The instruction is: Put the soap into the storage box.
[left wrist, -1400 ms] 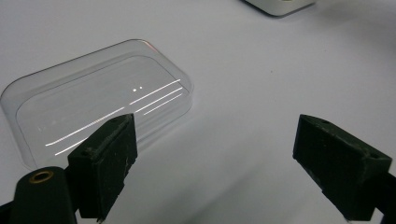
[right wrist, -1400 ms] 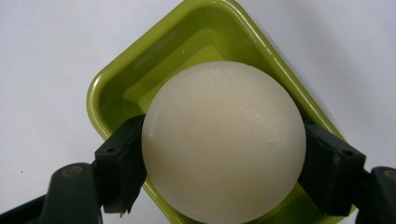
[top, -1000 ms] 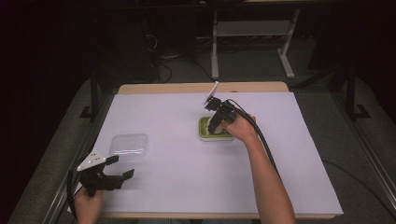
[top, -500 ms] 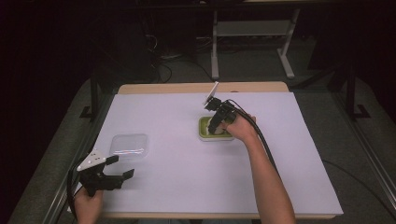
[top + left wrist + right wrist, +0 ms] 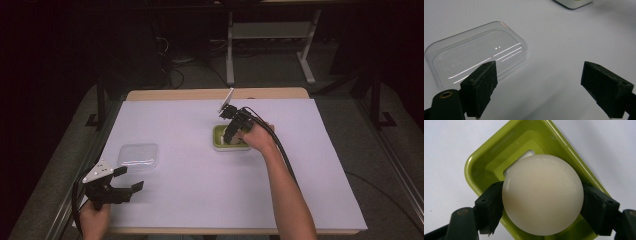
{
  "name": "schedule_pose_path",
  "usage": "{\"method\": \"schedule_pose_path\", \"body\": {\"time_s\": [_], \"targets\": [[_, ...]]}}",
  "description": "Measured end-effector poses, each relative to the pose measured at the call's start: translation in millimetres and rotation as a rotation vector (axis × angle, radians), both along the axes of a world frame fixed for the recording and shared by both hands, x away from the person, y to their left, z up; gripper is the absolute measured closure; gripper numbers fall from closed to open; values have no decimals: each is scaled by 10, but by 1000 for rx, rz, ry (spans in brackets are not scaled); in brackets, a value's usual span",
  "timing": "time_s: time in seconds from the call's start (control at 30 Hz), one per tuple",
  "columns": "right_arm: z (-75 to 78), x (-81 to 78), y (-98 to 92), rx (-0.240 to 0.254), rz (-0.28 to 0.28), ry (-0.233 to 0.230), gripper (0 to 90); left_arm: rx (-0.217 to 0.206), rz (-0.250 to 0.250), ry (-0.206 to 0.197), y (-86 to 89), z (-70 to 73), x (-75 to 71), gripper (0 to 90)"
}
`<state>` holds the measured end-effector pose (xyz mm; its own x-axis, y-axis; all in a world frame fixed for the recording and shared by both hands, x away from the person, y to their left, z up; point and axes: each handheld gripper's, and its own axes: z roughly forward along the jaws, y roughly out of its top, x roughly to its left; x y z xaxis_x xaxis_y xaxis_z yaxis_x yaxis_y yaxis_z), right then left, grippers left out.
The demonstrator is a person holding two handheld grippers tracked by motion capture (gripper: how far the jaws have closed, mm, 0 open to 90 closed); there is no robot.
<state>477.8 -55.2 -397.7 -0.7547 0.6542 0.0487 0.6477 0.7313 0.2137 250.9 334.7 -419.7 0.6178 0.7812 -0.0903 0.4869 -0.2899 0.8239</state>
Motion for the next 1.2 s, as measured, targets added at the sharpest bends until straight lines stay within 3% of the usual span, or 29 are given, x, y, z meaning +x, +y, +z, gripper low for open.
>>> {"method": "schedule_pose_path", "body": {"time_s": [0.43, 0.53, 0.73, 1.2], "targets": [[10, 15, -33, 9, -6, -5, 236, -1, 0, 0, 0, -1, 0, 129], [28, 14, -49, 24, -10, 1, 236, 1, 0, 1, -2, -2, 1, 129], [173, -20, -113, 71, -21, -41, 300, 0, -2, -1, -9, -2, 2, 129], [247, -115, -325, 128, -34, -47, 282, 1, 2, -2, -8, -1, 1, 129]]}}
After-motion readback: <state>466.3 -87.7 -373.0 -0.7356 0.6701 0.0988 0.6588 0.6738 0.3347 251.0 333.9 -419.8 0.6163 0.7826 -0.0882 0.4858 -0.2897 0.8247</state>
